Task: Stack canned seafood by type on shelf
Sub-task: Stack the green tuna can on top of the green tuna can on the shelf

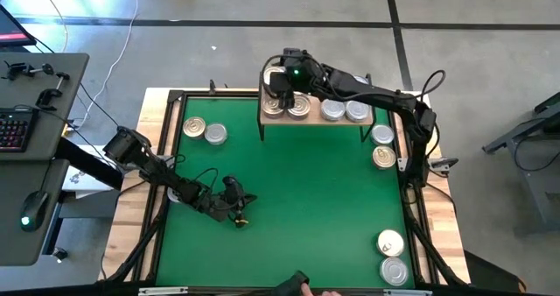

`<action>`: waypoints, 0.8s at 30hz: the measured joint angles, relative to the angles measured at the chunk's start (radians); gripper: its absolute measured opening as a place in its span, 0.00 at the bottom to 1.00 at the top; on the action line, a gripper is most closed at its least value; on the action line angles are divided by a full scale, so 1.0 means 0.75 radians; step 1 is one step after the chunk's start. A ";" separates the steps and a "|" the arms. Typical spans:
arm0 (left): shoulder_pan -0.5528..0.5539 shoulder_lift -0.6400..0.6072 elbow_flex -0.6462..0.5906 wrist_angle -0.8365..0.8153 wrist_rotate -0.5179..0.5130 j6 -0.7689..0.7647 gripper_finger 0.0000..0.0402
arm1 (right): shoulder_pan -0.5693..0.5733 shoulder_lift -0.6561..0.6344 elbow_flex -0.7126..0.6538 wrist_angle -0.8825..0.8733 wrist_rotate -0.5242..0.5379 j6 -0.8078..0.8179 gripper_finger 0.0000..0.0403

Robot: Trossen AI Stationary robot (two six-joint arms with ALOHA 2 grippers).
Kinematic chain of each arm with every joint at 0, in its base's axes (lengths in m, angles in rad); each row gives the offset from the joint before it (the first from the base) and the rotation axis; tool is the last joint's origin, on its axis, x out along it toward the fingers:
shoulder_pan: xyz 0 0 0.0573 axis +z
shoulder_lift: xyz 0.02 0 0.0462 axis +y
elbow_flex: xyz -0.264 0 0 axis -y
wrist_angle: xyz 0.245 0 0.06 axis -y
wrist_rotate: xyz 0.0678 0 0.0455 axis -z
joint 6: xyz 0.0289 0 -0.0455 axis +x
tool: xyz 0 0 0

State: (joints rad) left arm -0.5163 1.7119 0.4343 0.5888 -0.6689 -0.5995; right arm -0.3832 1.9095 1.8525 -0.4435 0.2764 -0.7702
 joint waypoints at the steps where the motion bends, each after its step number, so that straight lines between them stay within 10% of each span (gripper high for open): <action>1: 0.000 0.000 0.000 0.000 0.000 0.000 0.00 | 0.000 0.000 0.010 -0.019 -0.001 0.019 0.72; 17: 0.009 0.000 0.001 0.066 0.000 0.022 0.00 | 0.149 -0.124 0.014 -0.189 -0.193 0.410 0.54; 24: -0.004 -0.089 0.002 0.091 0.016 0.046 0.00 | 0.500 -0.290 -0.462 -0.151 -0.183 0.577 0.40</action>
State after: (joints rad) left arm -0.5197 1.6450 0.4355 0.6570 -0.6567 -0.5650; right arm -0.0080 1.6920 1.5060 -0.5569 0.1390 -0.3373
